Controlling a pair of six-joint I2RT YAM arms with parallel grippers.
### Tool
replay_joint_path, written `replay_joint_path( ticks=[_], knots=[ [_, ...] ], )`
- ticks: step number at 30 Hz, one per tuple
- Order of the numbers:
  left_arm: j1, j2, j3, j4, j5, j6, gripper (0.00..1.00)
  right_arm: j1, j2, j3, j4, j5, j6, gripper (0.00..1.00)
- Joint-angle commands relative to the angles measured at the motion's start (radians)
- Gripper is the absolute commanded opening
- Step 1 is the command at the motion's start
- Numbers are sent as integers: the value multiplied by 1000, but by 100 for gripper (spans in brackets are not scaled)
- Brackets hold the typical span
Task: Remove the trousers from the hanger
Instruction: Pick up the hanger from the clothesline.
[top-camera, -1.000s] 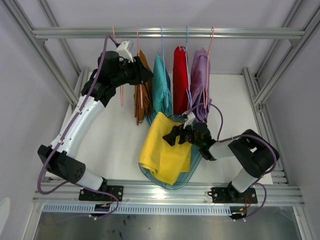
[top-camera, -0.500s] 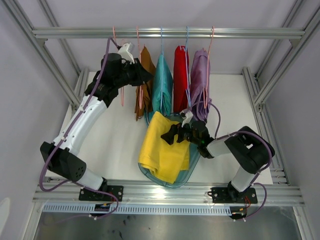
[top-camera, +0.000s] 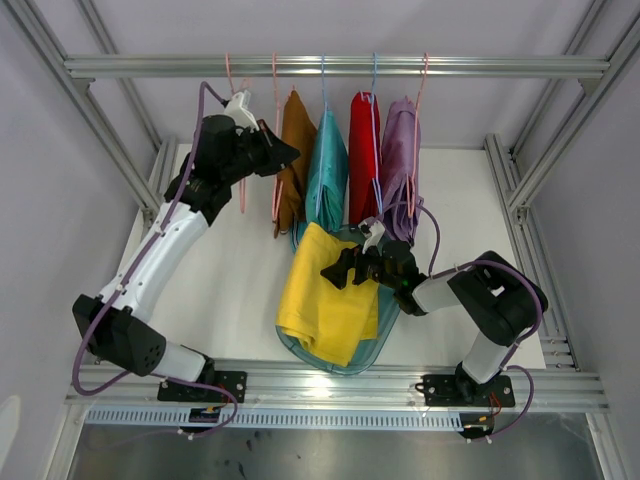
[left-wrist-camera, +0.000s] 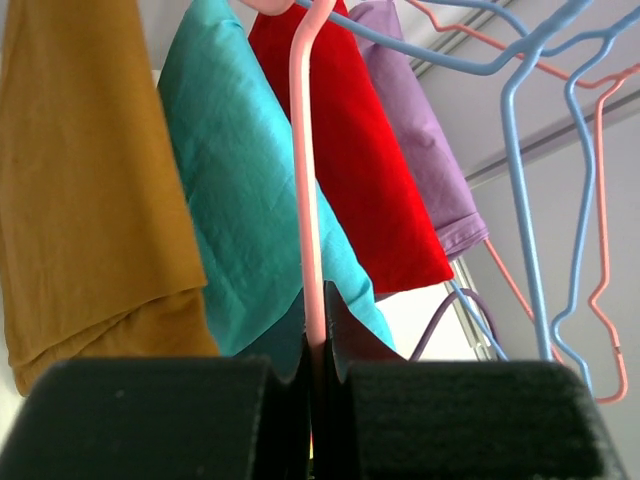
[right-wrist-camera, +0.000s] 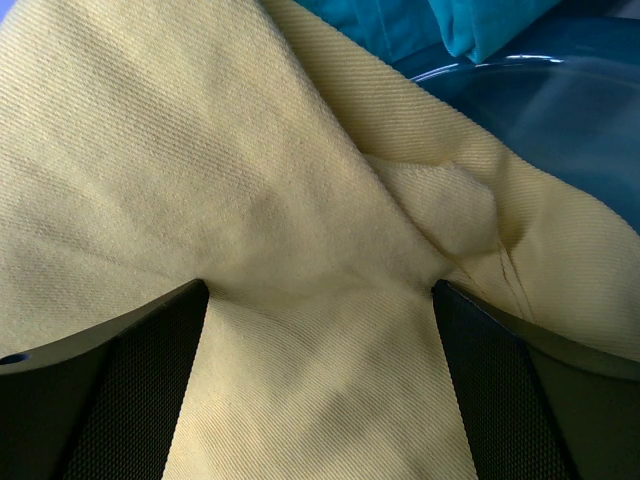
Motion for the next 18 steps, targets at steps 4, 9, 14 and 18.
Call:
replay_joint_path(
  ticks=[4, 9, 14, 18],
  knots=[
    [-22, -143, -6, 78, 22, 8, 0, 1, 55, -17, -160, 2, 12, 100],
    [-23, -138, 74, 38, -18, 34, 0, 1, 56, -15, -163, -3, 12, 100],
    [-23, -94, 138, 15, -18, 42, 0, 1, 64, -9, -166, -9, 10, 100],
    [-23, -66, 178, 19, -15, 42, 0, 1, 73, -2, -168, -15, 9, 100]
  ],
)
